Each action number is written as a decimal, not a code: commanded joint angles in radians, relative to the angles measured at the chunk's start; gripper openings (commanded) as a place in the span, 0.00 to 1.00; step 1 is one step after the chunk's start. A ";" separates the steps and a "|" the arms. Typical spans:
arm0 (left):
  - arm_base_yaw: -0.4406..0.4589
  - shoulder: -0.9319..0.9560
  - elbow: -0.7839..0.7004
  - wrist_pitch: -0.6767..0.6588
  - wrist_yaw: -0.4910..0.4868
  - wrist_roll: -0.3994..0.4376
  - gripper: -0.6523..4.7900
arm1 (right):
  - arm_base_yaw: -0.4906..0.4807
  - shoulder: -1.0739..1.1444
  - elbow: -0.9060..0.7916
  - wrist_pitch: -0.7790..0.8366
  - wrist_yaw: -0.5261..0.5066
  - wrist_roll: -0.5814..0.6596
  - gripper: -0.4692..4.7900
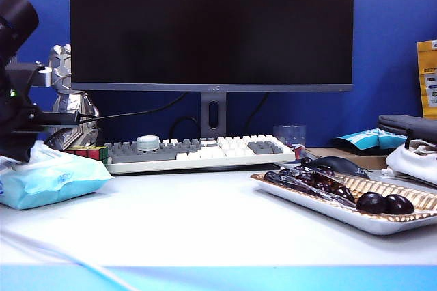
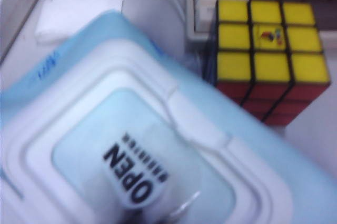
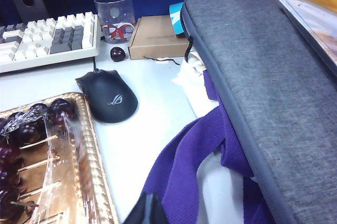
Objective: Pull out a wet wipe from the sky blue wet wipes packet and place it on the table.
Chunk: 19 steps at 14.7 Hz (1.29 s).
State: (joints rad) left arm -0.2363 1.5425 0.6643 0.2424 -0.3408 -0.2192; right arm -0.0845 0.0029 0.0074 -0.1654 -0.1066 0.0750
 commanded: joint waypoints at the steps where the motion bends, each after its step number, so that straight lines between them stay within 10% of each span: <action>1: -0.002 -0.030 0.006 0.090 0.082 0.001 0.11 | -0.001 0.000 -0.002 0.009 -0.001 0.003 0.09; 8: -0.035 -0.382 0.204 -0.175 0.135 0.085 0.11 | -0.001 0.000 -0.002 0.010 -0.001 0.003 0.09; 15: -0.054 -0.387 0.304 -0.239 0.738 -0.024 0.11 | -0.001 0.000 -0.002 0.009 0.000 0.003 0.09; 19: -0.091 -0.292 0.304 -0.247 0.880 -0.023 0.11 | -0.001 0.000 -0.002 0.009 0.000 0.003 0.09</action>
State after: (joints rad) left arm -0.3061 1.2339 0.9642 -0.0051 0.5102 -0.2413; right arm -0.0845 0.0029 0.0074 -0.1654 -0.1066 0.0750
